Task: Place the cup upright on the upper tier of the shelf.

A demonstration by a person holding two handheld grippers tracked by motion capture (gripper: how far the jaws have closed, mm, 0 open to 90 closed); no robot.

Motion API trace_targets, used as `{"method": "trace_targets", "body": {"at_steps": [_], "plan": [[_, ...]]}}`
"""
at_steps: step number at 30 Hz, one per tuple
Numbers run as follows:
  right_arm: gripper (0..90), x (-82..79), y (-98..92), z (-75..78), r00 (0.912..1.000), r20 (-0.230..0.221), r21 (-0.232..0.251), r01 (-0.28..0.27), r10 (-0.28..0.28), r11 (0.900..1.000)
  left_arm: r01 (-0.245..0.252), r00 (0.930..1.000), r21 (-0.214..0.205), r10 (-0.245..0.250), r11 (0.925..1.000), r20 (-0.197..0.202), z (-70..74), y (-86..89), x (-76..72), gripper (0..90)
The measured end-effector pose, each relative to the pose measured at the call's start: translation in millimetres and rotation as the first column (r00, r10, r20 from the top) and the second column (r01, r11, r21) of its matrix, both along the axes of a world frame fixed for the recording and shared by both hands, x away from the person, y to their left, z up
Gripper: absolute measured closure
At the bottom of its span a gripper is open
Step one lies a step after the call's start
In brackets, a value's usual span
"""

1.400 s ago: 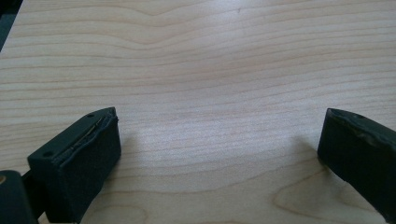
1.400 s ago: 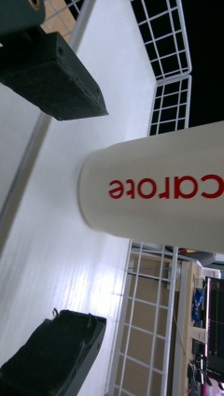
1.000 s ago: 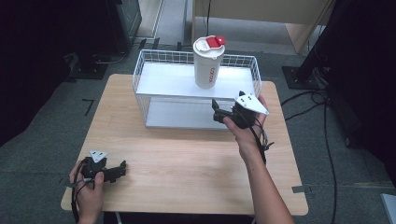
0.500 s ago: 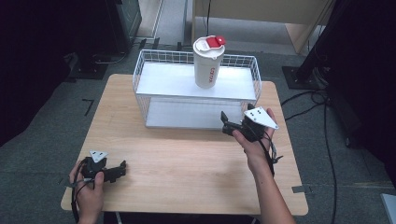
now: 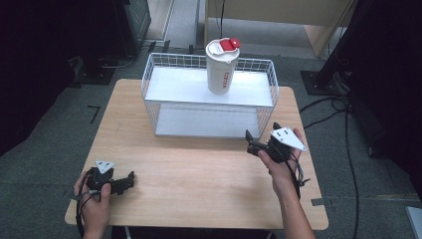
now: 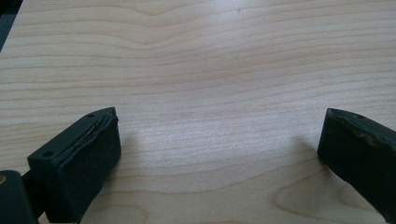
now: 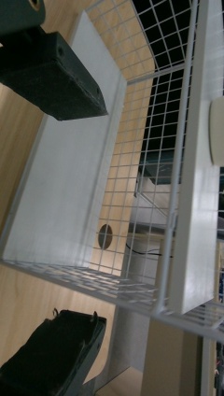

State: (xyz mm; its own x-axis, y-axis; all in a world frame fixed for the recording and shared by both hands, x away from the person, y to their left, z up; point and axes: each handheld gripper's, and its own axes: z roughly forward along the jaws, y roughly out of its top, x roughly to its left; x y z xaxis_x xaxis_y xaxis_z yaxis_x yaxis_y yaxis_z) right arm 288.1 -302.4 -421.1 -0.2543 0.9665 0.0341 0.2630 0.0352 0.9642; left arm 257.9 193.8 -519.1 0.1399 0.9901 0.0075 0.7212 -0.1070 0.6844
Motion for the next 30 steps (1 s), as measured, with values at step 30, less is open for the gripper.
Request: {"method": "trace_targets", "body": {"at_steps": [30], "plan": [[1.7,-55.9,-65.1,-70.4,0.9833,-0.147,-0.015,0.106,-0.107,0.9943,0.000,1.0000,0.000,0.000,1.0000,0.000,0.0,0.0,0.0,0.0]]}}
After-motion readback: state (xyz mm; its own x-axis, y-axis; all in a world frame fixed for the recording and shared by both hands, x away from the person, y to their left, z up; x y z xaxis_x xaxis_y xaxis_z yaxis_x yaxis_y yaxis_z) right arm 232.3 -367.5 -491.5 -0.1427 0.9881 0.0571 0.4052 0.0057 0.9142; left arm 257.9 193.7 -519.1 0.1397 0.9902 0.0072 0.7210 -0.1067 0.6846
